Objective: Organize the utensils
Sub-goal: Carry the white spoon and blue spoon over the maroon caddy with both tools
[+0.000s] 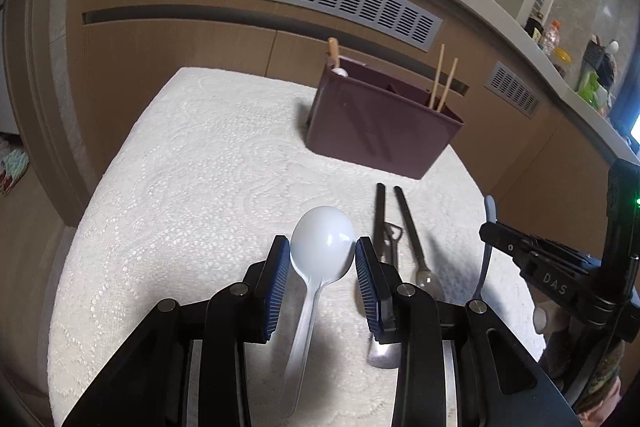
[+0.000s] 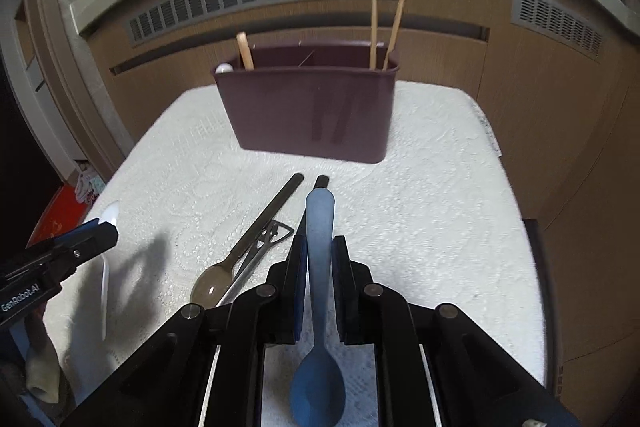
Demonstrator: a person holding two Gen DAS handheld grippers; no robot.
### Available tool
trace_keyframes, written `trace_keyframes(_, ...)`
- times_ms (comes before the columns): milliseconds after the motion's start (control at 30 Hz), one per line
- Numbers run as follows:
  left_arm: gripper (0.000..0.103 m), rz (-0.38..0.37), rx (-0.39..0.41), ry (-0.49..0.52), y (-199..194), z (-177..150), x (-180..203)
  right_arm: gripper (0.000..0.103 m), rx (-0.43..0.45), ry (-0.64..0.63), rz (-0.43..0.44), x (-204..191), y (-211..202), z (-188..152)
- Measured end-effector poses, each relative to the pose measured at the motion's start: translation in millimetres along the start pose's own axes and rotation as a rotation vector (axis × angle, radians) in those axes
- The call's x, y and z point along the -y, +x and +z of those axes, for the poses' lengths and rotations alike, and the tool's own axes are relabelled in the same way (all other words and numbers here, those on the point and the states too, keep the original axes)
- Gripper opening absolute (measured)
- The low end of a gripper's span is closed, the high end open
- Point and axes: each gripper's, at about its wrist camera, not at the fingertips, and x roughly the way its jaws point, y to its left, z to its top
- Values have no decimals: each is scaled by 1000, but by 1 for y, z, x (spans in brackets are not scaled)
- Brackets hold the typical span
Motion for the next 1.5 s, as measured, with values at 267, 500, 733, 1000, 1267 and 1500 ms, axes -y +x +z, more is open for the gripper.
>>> trace_keyframes(267, 35, 10, 29, 50, -9, 15, 22, 11, 89, 30, 13, 15, -25, 8)
trace_keyframes(500, 35, -56, 168, 98, -21, 106, 47, 11, 266, 1, -26, 22, -58, 74)
trace_keyframes(733, 35, -185, 353, 87, -21, 207, 61, 11, 498, -48, -104, 26, -98, 178)
trace_keyframes(1000, 35, -189, 392, 91, 22, 247, 69, 11, 533, -61, -129, 27, -73, 225)
trace_keyframes(1267, 35, -206, 352, 20, 94, 234, 63, 11, 412, -48, -102, 35, -12, 218)
trace_keyframes(1500, 35, -206, 283, -37, 145, 218, 47, 11, 291, 20, -46, 50, 39, 203)
